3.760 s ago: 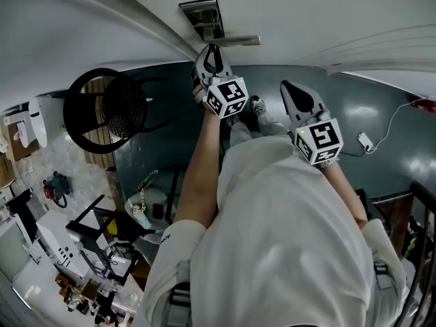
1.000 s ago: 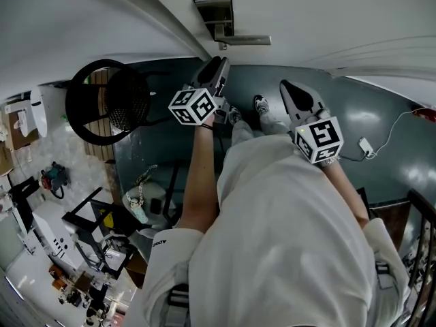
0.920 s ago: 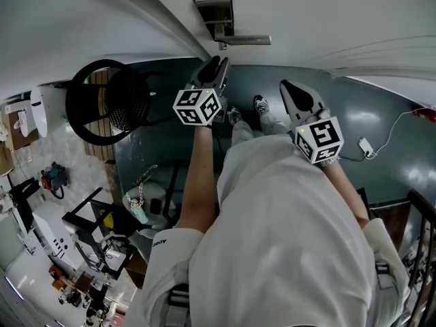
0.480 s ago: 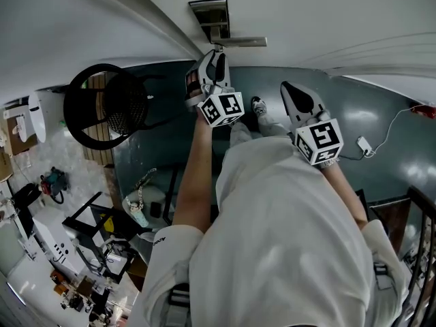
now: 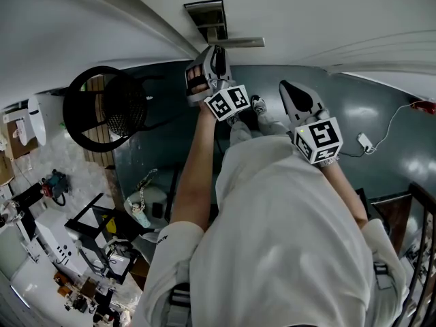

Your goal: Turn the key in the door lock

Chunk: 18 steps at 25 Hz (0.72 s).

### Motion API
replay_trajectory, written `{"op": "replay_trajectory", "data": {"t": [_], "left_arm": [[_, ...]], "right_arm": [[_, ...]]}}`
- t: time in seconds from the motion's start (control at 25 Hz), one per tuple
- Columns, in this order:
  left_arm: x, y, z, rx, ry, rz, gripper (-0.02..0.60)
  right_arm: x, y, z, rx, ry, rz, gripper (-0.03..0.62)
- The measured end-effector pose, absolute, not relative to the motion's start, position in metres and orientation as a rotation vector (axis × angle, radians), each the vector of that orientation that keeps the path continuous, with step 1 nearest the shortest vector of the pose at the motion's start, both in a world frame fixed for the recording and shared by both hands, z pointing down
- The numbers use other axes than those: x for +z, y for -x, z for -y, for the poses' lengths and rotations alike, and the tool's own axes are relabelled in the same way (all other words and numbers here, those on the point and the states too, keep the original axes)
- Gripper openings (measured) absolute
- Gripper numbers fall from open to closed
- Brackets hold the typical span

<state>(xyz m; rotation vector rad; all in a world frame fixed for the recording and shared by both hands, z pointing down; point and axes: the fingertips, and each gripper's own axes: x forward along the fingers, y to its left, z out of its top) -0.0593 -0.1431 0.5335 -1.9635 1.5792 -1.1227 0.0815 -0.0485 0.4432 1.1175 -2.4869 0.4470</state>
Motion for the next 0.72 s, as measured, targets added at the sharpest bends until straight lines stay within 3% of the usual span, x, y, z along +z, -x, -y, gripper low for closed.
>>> {"op": "replay_trajectory", "data": {"t": [0.24,0.44,0.72], "left_arm": [[0.5343,0.0606,0.15,-1.142,1.927,-1.602,0.117],[0.5321,0.0623,0.15,-1.093,1.94,-1.659,0.077],[0.5254,0.0669,0.1518,-0.82,2.178,-1.957,0.058]], "right_arm": [[0.4442,-0.0833,0.0487,0.449,-1.125,2.481,-0.008],[0.4427,-0.083,0.0496,0.449,-1.128,2.479,-0.008],[0.4447,-0.0834,0.0492,0.449,-1.126,2.476,-0.008]]}}
